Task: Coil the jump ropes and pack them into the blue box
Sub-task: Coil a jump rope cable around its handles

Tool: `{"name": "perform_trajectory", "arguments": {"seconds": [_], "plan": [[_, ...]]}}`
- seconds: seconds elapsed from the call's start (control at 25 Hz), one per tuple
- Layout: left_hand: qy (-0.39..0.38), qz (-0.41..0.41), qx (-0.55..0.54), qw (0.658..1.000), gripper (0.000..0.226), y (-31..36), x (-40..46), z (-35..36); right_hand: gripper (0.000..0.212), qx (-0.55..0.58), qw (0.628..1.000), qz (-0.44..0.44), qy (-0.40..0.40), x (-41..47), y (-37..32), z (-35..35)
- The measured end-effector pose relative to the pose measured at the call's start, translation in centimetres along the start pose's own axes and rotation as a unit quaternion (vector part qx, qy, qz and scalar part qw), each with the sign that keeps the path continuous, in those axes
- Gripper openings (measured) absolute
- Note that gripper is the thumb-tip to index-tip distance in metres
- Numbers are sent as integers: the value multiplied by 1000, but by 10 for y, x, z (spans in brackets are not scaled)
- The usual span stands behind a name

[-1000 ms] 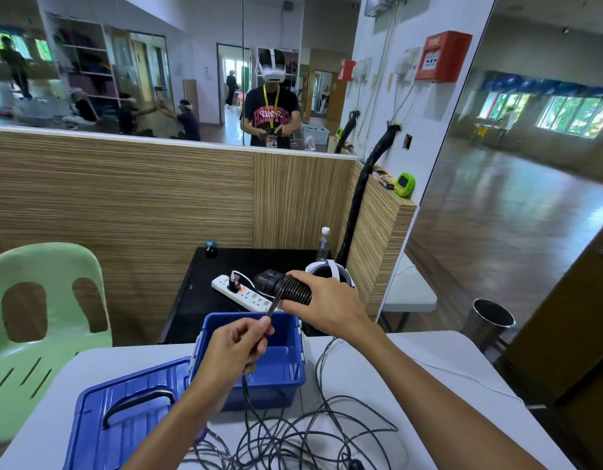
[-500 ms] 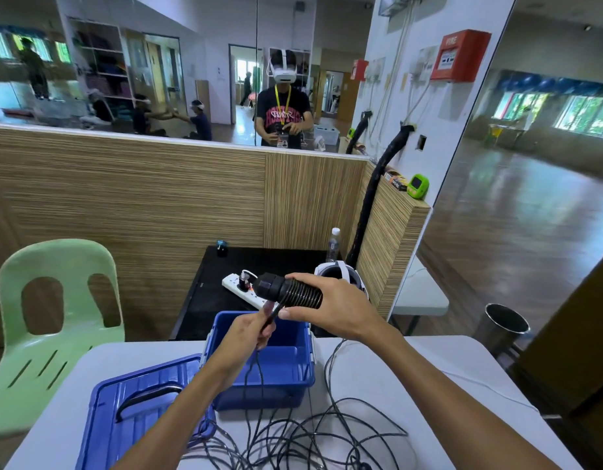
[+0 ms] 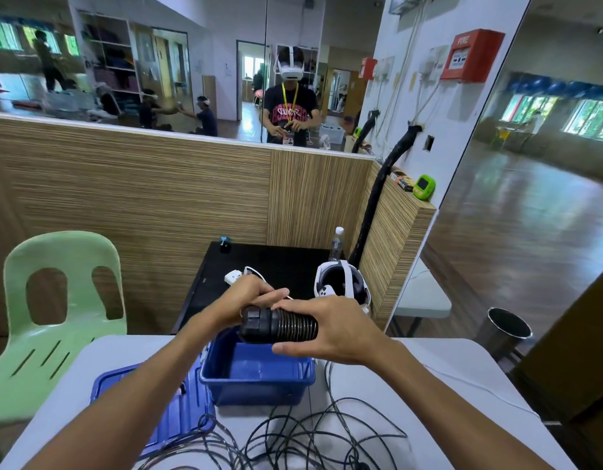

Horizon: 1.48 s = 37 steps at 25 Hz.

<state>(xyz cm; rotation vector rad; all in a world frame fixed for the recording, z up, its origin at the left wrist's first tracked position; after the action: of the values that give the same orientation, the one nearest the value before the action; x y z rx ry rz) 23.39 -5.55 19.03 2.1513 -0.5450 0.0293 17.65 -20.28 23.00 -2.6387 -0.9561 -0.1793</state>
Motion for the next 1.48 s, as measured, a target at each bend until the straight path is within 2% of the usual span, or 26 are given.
{"name": "perform_trajectory", "arguments": {"seconds": [0.08,0.2,0.44,0.52,0.64,0.72,0.8,0.88,1.0,1.12,1.32,1.48], "plan": [[-58,29,204,977,58,5,11,-10,68,-17,1000,-6,-5,-4,-1,1],[-86,71,414,903,67,24,22,-13,66,-42,998,-35,-17,-6,-9,10],[-40,47,585,808,63,60,21,-10,70,-151,988,-3,-22,-7,-7,23],[-13,27,589,808,59,70,18,-10,69,-178,983,31,-18,-2,-4,25],[45,-33,494,868,45,80,6,-8,67,-193,977,90,5,9,7,20],[122,-69,371,918,34,76,-8,-8,66,-196,973,115,37,15,13,11],[213,-77,253,940,24,70,-24,-10,63,-195,970,134,57,22,17,6],[267,-78,154,948,19,61,-36,-7,61,-195,966,155,71,26,21,0],[271,-134,-34,953,24,48,-46,2,65,-196,964,160,80,28,24,-2],[264,-167,-234,921,29,41,-51,11,70,-192,964,164,87,28,25,-2],[229,-172,-334,898,30,37,-56,20,73,-166,968,159,96,27,28,-1],[181,-167,-319,915,41,20,-60,28,76,-162,967,156,121,22,30,-5]]}}
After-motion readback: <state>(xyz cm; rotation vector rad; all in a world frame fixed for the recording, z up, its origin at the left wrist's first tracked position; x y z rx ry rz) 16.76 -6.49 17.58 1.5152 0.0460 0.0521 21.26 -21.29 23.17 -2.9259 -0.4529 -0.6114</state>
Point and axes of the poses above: each hand's wrist, its own x-axis towards the middle knuckle, its own z-axis out of the palm, y = z × x, the point moved 6 cm from there along x, towards the middle knuckle, and after that the axes turned 6 degrees about z, right-handed, at the moved point
